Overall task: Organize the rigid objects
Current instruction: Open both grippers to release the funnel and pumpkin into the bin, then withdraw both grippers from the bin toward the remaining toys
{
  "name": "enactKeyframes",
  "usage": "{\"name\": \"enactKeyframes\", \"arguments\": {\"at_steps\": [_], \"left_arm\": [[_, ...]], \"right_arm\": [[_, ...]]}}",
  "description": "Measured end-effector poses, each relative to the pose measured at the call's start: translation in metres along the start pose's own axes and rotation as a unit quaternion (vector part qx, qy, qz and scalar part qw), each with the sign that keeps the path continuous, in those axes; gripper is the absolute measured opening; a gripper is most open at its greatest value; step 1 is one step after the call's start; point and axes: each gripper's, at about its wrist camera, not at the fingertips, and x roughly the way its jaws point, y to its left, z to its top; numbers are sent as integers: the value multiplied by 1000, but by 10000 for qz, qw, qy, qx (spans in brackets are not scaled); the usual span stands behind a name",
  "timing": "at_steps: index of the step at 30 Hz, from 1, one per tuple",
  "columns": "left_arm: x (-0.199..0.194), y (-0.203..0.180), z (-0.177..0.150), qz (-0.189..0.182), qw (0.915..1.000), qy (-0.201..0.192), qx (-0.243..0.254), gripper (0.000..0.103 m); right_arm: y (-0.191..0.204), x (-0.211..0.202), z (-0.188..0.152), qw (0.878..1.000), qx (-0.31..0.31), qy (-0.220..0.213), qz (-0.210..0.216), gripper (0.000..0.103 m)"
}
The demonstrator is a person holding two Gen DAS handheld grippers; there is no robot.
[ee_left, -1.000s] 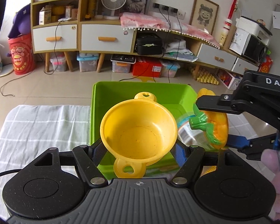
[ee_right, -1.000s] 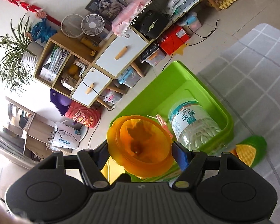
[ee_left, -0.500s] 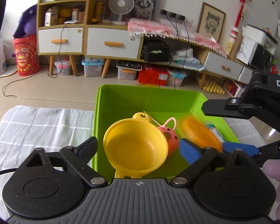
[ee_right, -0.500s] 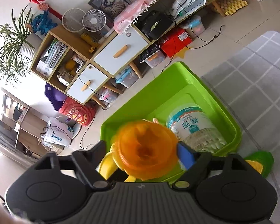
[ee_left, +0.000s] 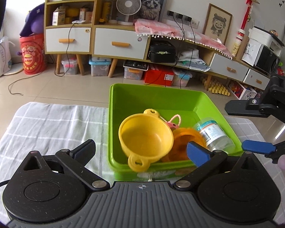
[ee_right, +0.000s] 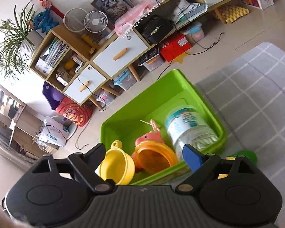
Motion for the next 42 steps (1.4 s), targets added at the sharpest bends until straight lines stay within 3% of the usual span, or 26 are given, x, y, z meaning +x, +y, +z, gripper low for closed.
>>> {"name": "enactKeyframes", "arguments": {"at_steps": [13,20,29,34,42], "left_arm": [[-49,8,-12,24,9999,116,-109,101],[-65,9,-25,222,9992,329,-75,101],[-68,23,-48,323,9986,430,20,101],[-67,36,-59,274,9983,522,16,101],[-65,51,-83,367,9962,507,599,101]], "right_arm": [[15,-55,-24,9984,-494,79,-263,72],[24,-72,-44,9952,-908,145,-334,73],[15,-76,-69,9907,-1318,183,-269,77],[13,-68,-83,9859,-1547,498,-407,77],[2,-64,-99,9742,-2112,613,-505,77]]}}
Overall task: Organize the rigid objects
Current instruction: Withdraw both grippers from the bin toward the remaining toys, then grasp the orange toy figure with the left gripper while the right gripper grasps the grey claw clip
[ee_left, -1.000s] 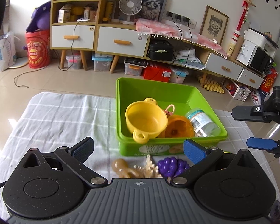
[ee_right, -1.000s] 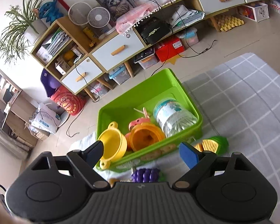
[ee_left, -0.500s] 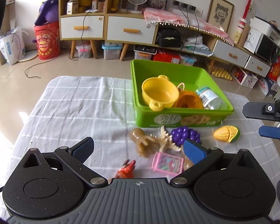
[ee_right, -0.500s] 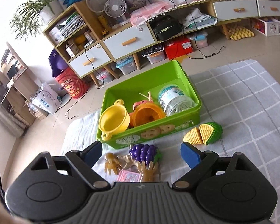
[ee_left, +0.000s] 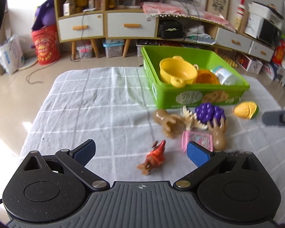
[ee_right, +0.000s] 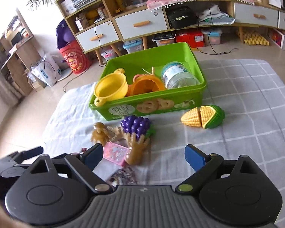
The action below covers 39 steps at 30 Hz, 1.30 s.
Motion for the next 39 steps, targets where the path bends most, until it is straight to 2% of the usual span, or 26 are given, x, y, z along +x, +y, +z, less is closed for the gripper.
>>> {"name": "enactKeyframes", "arguments": {"at_steps": [4,8,13,18,21,24,27,33,36,39], "left_arm": [[5,6,-12,-62,9994,-52,331,101],[9,6,-20,-248,9971,-123,703,101],[22,-5,-32,-469,9925,20,1126,101],[35,-16,-43,-497,9875,173,1483,101],[39,-13,-44,-597,9885,107,1388,101],[44,-3,-45,-773,9926,118,932,101],[43,-4,-51,-787,9920,-127,977,102],[45,-4,-48,-777,9921,-128,974,102],[48,-6,-45,-716,9931,-84,927,102],[50,-7,-41,-658,9939,-32,879,102]], "right_arm": [[-8,1,-8,9995,-267,-113,-127,77],[-6,-1,-17,9957,-873,-232,-190,77],[1,4,-34,9911,-1322,-68,136,78],[13,16,-54,9814,-1856,274,400,78],[20,26,-67,9752,-2128,485,373,78],[25,38,-78,9686,-2381,665,268,78],[28,48,-86,9622,-2609,754,175,78],[28,58,-89,9627,-2622,643,154,89],[28,58,-93,9641,-2606,506,95,89],[30,59,-91,9644,-2581,581,47,89]]}}
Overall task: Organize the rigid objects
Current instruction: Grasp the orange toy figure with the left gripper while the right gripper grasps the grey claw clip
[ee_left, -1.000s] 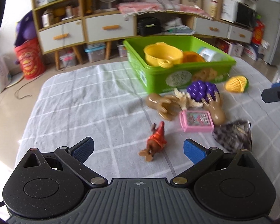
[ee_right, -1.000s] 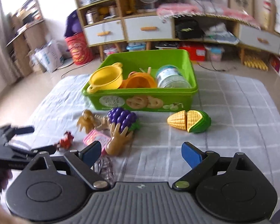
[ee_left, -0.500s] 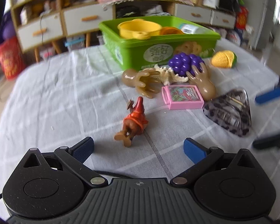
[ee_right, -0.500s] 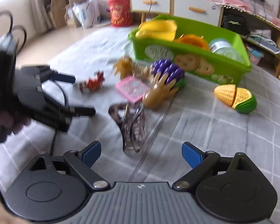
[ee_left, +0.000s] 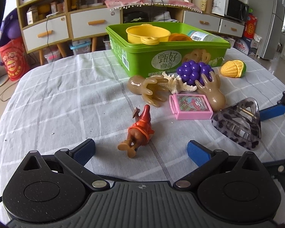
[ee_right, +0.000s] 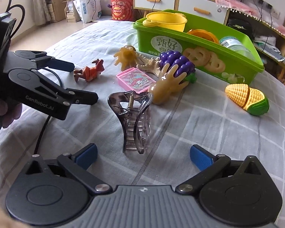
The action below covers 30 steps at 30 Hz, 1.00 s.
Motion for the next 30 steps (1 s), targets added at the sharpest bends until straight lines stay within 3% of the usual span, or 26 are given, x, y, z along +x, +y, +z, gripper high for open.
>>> {"name": "enactKeyframes", "arguments": {"at_steps": [6,21,23,30], "left_arm": [[0,1,4,-2,10000,-24,-65,89],[-3,7,14,-51,9993,-85,-349,38],[-3,8,15,-100,9991,-66,-397,33],[-3,7,19,-157,9984,43,-546,33]], "right_arm": [[3,3,4,10000,78,4,-31,87],[5,-3,17,9987,310,-393,121,47],[4,-4,18,9983,360,-445,124,42],[-4,-10,23,9963,656,-529,185,17]]}}
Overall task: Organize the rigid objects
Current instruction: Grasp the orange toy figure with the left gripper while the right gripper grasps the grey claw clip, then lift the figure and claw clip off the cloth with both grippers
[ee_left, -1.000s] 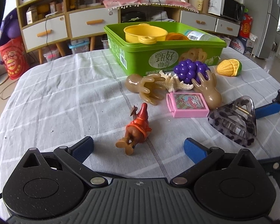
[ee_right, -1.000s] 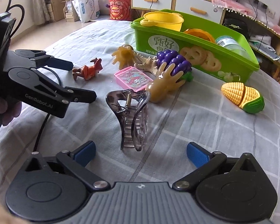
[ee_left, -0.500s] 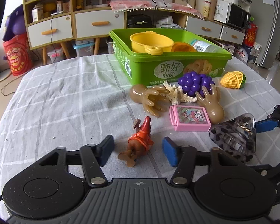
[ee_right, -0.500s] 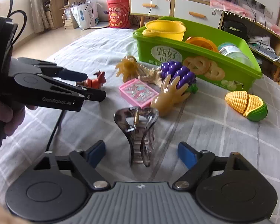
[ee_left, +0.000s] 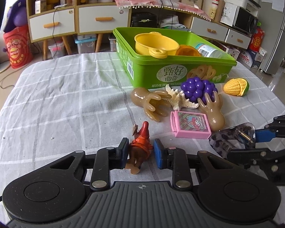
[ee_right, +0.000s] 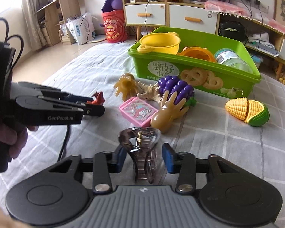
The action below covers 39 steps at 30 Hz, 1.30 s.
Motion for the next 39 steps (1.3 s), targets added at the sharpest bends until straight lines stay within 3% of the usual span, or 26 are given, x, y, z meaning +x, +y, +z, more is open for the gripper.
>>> {"name": "enactKeyframes", "arguments": {"at_steps": [6,20,29,39], "left_arm": [[0,-2,3,-18,9998,113,-158,32],[-7,1,15,-53,9967,297,-749,32],[-16,0,25,-162,9940,255,-1055,32],[-24,-4,39,-222,9906,177,-1335,32]], "right_arm": [[-4,-4,8,9997,235,64,-6,6],[-15,-15,23,9964,808,185,149,4],[-38,-25,32,9841,1710,255,412,4],[-62,-40,43,9726,2259,82,541,4]]}}
